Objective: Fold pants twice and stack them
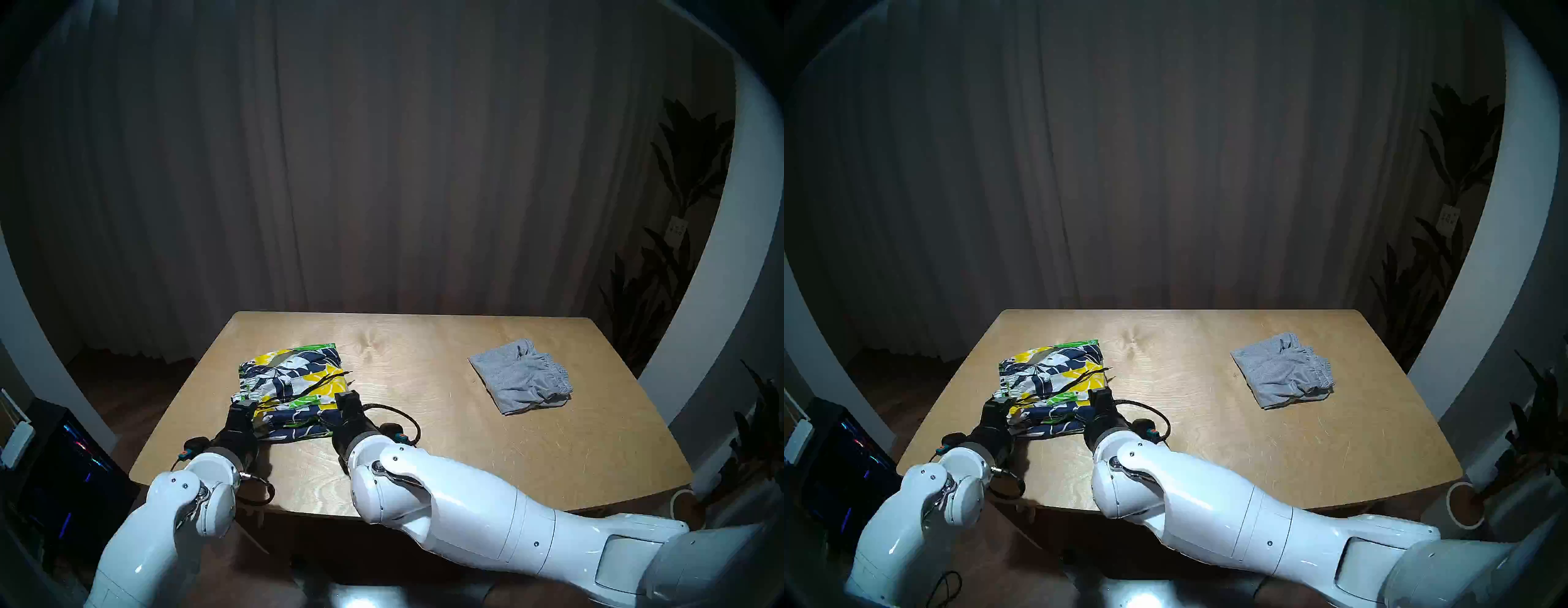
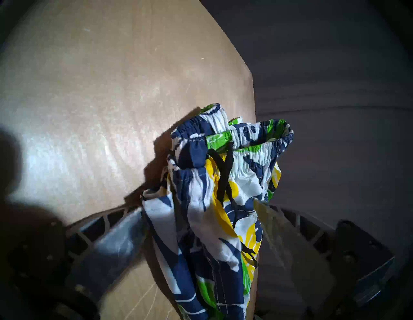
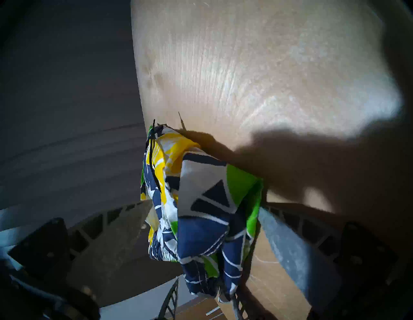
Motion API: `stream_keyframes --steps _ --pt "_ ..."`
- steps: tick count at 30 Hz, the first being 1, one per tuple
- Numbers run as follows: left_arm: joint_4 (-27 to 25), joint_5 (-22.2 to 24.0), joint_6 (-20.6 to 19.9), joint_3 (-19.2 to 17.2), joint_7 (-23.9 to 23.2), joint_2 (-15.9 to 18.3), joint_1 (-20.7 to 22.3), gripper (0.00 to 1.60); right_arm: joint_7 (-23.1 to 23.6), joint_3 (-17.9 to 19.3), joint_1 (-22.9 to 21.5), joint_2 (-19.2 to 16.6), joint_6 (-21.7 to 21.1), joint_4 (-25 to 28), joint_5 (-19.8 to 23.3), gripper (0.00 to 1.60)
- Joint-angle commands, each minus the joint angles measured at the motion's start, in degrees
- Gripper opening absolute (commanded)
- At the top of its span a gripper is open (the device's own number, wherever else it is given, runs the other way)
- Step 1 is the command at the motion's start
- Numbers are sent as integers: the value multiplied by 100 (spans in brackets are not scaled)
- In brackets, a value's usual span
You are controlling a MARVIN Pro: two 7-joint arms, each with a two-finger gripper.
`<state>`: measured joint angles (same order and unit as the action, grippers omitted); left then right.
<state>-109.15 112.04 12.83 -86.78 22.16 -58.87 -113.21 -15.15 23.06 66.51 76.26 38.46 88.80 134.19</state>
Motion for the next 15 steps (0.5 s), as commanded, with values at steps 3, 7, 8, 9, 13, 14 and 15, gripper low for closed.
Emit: stream_keyframes --steps 3,7,8,9,13,14,15 --pt "307 37 -179 154 -36 8 301 160 72 -3 -70 427 -45 -285 74 160" --pt "439 57 -229 210 -83 6 407 160 60 -4 -129 540 -18 -414 111 160" --pt "462 64 -239 219 -94 6 424 160 69 -4 -141 566 -24 -457 119 160" --pt "486 77 -260 224 -118 9 436 160 74 -3 -154 599 -21 -514 129 160" --pt "598 110 -302 249 -145 14 492 160 111 17 -183 703 -3 -698 170 160" --pt "617 116 -307 254 -155 16 500 160 117 29 -189 727 7 -733 187 160" --pt "640 140 -336 253 -183 20 505 160 127 33 -203 753 23 -785 194 160"
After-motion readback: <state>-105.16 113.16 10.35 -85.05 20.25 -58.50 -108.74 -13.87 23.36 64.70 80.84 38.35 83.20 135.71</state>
